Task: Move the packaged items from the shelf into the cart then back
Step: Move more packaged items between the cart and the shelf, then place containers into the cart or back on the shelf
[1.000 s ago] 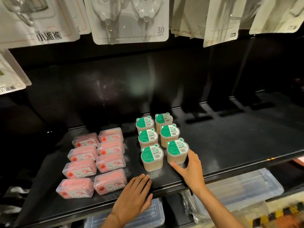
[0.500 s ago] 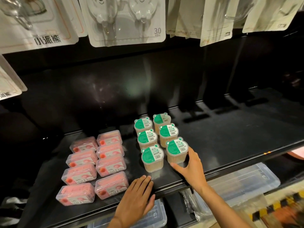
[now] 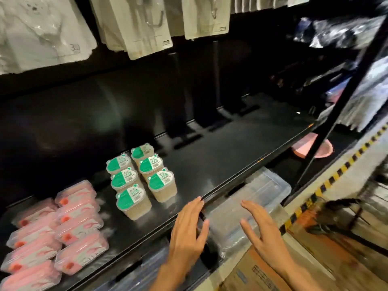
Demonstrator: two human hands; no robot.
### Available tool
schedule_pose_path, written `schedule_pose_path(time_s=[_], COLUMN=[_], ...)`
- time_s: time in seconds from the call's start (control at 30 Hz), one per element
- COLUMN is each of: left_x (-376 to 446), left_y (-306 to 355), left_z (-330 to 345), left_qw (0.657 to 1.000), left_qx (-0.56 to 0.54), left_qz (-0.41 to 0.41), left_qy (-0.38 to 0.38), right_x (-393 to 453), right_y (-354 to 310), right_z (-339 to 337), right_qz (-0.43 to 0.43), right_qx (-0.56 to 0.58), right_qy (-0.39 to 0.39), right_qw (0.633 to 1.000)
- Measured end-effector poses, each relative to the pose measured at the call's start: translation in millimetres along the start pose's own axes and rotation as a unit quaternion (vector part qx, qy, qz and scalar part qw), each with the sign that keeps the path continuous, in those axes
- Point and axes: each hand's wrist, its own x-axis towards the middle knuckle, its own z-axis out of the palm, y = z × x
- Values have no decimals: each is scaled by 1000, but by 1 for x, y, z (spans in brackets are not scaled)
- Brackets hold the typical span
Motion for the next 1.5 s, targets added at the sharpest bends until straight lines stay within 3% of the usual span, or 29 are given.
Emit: schedule_pose_path(time_s=[0.3, 0.43, 0.67, 0.93, 1.3, 1.5], left_x=[-15, -48, -54, -7, 111, 138], left_y=[202, 282, 380, 455, 533, 555], left_z=[173, 237, 314, 408, 564, 636], left_qw=[972, 950, 927, 894, 870, 859], left_qx=[-107, -193, -191, -247, -181, -173], left_qz=[53, 49, 112, 108, 208, 200], left_qy=[-204, -242, -304, -357, -408, -439], right_x=[-156, -226, -302, -286, -198, -167], right_y=[100, 135, 185, 258, 369, 428], right_z=[-193, -275, -349, -403, -530, -579], right_qz=[147, 198, 291, 318, 354, 399], right_qx=[-66, -96, -82, -52, -34, -10], right_qy=[152, 214, 310, 361, 420, 400], right_qw=[975, 952, 901, 875, 835, 825])
